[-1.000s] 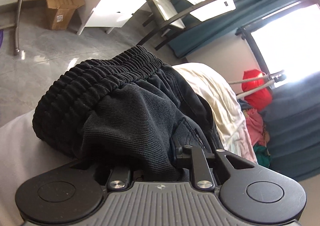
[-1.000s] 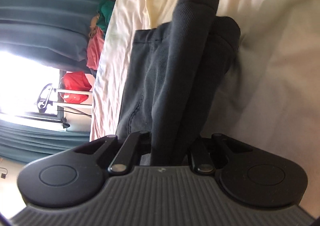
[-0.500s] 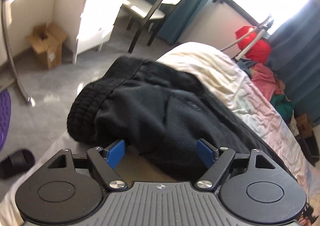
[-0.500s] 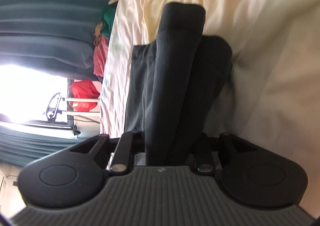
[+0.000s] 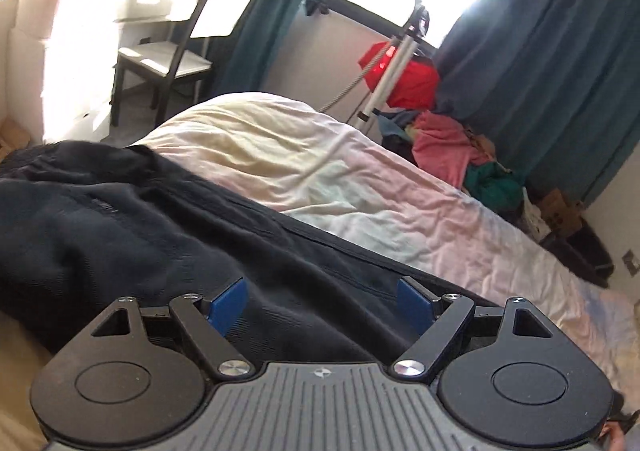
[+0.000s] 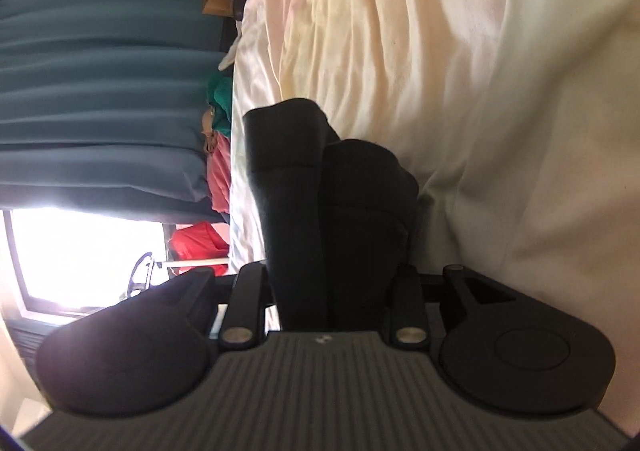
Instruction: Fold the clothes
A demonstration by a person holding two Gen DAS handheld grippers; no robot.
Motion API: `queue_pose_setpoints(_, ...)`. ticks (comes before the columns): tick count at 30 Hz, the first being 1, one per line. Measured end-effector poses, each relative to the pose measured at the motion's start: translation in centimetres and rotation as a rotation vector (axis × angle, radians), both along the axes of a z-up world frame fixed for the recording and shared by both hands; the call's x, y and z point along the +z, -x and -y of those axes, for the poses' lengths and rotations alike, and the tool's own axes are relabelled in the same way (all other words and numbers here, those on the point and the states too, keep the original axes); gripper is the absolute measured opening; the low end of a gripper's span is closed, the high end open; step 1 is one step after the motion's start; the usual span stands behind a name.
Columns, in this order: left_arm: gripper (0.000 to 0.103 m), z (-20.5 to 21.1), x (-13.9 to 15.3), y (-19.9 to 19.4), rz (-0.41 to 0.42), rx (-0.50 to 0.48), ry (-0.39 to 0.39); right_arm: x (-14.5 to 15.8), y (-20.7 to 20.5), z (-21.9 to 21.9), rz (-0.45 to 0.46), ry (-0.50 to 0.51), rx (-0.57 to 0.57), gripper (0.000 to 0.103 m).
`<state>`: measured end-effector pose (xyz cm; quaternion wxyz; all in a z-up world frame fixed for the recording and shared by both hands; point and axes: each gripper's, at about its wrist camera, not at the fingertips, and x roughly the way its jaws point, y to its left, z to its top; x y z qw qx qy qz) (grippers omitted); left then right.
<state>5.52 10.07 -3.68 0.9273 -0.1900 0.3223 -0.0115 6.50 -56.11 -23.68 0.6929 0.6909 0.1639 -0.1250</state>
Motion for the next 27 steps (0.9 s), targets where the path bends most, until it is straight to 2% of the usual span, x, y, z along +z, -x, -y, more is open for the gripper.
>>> queue_pose_setpoints(3, 0.083, 5.3, -1.9, -2.8, 0.042, -0.058, -0.123, -0.3, -0.1, 0.2, -0.003, 0.006, 0.014, 0.031)
queue_pose_setpoints(6, 0.083, 8.6, -5.2, -5.0, 0.018, -0.103, -0.274, -0.3, -0.1, 0.3, -0.017, 0.027, 0.032, 0.031)
queue_pose_setpoints(8, 0.083, 8.7, -7.8, -5.7, -0.034, -0.104, -0.279, -0.5, -0.2, 0.4, -0.024, 0.037, 0.046, 0.031)
queue_pose_setpoints(10, 0.084, 8.6, -10.0, -6.0, -0.072, -0.123, -0.317, -0.9, -0.2, 0.5, -0.024, 0.037, 0.059, 0.030)
queue_pose_setpoints(13, 0.084, 9.4, -11.4, -5.6, -0.067, -0.141, -0.406, -1.1, -0.5, 0.8, -0.020, 0.049, 0.082, 0.029)
queue_pose_setpoints(18, 0.085, 9.5, -11.6, -5.6, -0.073, -0.135, -0.403, 0.2, -0.6, 0.5, -0.013, 0.111, 0.080, 0.031)
queue_pose_setpoints(23, 0.086, 9.3, -11.5, -5.5, -0.072, -0.138, -0.399, 3.4, -0.6, -0.7, 0.012, 0.322, 0.080, 0.031)
queue_pose_setpoints(25, 0.086, 9.3, -11.4, -5.5, -0.071, -0.139, -0.399, 2.9, -0.8, -0.6, -0.045, 0.304, 0.082, 0.031)
queue_pose_setpoints(27, 0.086, 9.4, -11.4, -5.5, -0.069, -0.139, -0.404, 1.2, -1.0, -0.1, -0.102, 0.215, 0.082, 0.031)
